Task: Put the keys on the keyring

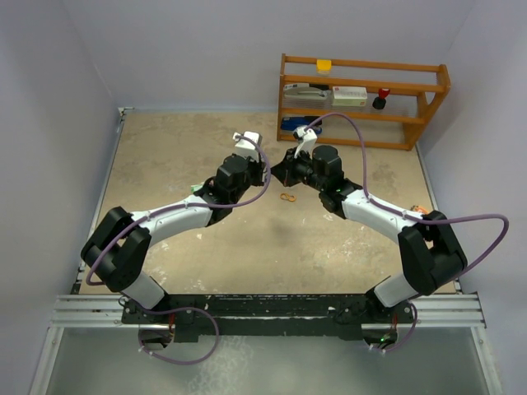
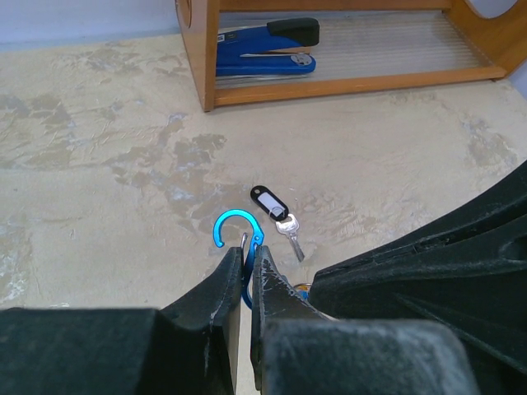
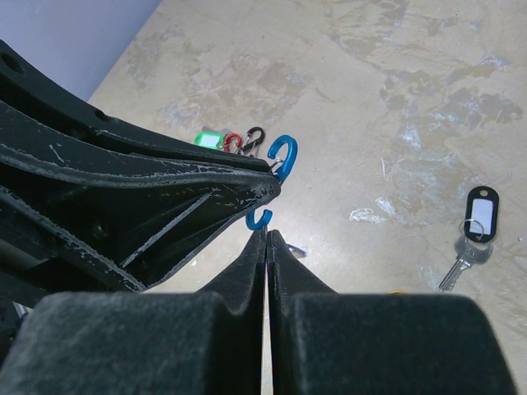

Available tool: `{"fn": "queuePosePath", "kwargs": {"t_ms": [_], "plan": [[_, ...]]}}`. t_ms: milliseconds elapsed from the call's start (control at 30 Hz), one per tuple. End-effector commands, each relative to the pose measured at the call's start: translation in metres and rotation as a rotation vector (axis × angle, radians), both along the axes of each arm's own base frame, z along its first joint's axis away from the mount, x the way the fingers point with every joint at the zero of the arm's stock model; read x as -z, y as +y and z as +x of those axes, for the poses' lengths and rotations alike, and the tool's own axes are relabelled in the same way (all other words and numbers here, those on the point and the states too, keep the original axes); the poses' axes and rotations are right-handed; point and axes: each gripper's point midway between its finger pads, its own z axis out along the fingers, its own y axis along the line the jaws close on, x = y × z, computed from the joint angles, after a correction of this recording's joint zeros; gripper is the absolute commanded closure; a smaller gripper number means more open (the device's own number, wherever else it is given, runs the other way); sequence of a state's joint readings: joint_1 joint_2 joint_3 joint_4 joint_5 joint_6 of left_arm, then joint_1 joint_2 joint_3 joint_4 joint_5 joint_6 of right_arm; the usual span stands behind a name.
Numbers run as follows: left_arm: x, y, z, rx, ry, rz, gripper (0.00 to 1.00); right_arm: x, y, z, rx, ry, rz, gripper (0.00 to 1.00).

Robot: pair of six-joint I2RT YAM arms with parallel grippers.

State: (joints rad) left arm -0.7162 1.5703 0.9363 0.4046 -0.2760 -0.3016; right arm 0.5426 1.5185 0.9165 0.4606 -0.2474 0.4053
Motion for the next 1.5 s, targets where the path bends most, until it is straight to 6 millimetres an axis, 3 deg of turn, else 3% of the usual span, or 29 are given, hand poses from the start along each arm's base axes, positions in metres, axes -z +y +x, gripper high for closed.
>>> {"fn": "queuePosePath", "kwargs": {"t_ms": [0, 1167, 1467], "plan": [[-0.032, -0.005, -0.003, 0.025, -0.083, -0.049, 1.0, -0.035, 0.01, 0.005, -0.027, -0.067, 0.057, 1.0], [-0.007, -0.007, 0.006, 0.001, -0.044, 0.028, 1.0, -0.048, 0.008, 0.001, -0.029, -0.088, 0.066, 1.0], [-0.015, -0.01, 0.0, 0.032, -0.069, 0.002, 1.0, -0.04, 0.009, 0.005, -0.022, -0.073, 0.058, 1.0]]}}
